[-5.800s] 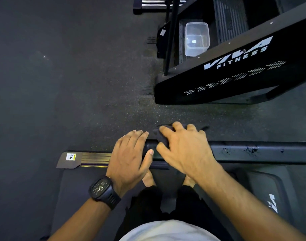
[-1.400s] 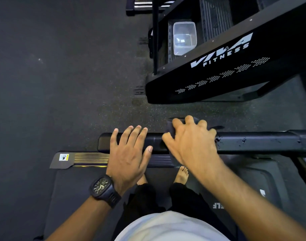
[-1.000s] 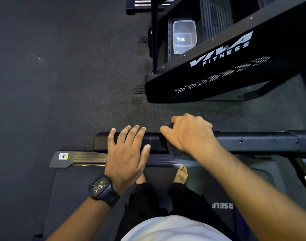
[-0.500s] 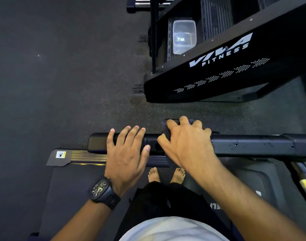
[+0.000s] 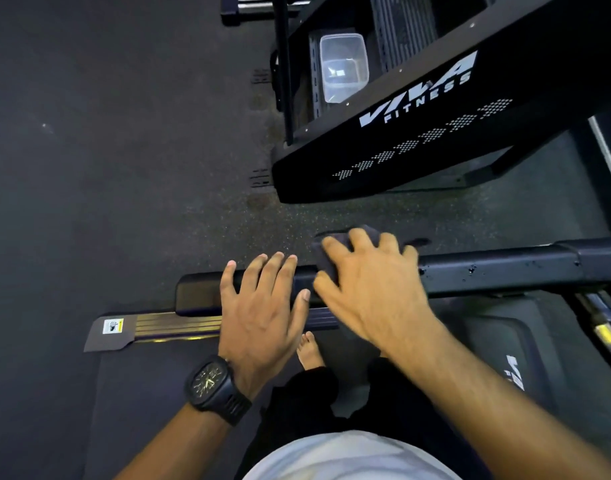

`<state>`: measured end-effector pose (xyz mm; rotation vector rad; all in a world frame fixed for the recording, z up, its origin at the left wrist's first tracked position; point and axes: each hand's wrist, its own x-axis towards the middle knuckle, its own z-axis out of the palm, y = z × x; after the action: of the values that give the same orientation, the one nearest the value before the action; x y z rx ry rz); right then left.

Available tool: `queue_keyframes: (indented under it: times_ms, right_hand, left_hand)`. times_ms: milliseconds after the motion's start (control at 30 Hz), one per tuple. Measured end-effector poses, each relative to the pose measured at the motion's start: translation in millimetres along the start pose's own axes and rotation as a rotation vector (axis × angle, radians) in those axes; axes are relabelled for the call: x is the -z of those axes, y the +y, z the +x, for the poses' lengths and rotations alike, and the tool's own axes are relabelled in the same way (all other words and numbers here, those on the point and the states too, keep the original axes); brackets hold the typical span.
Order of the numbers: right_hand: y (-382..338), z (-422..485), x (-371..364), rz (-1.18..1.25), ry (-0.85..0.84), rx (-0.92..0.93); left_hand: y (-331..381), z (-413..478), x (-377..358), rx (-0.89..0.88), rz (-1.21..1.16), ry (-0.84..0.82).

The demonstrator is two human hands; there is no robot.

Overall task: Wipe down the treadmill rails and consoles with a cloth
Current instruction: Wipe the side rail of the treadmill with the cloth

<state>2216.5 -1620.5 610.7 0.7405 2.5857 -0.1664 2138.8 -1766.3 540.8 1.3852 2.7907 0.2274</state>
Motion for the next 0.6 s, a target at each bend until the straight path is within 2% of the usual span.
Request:
queue_keyframes:
  times_ms: [67,167,200,233,300,400,500,600]
  right_hand:
    - [2.4,17.1,4.4,0.099,-0.037,0.055]
    - [19.3,53.3,14.8,0.173,-0.297,-0.053]
    - [24.8,56.6,13.5,0.166,-0.327,-0.098]
    - [27.9,53.5,10.7,0.138,-0.31,-0.129]
    - [26.6,30.2,4.6,0.033,-0.151,-0.128]
    - [18.2,4.6,-1.1,0.037,-0.015,-0.019]
    - [17.5,22.9,1.2,0.097,-0.038,0.128]
    - [35.0,50.6,8.6,0.145,-0.23,0.025]
  left_hand:
    - [0.7,2.5,0.0,-0.007,0.006,-0.013]
    - [8.1,3.9,0.9,-0.001,0.009,-0.036]
    - [10.6,3.4,0.8,0.001,0.011,-0.042]
    - [12.2,3.1,0.4,0.006,0.009,-0.044]
    - [15.8,4.2,0.5,0.026,0.006,-0.036]
    - [18.6,5.7,0.3,0.041,0.015,-0.04]
    - [19.1,6.2,-0.5,0.042,0.028,-0.055]
    - [24.1,7.3,-1.2,0.057,0.021,-0.067]
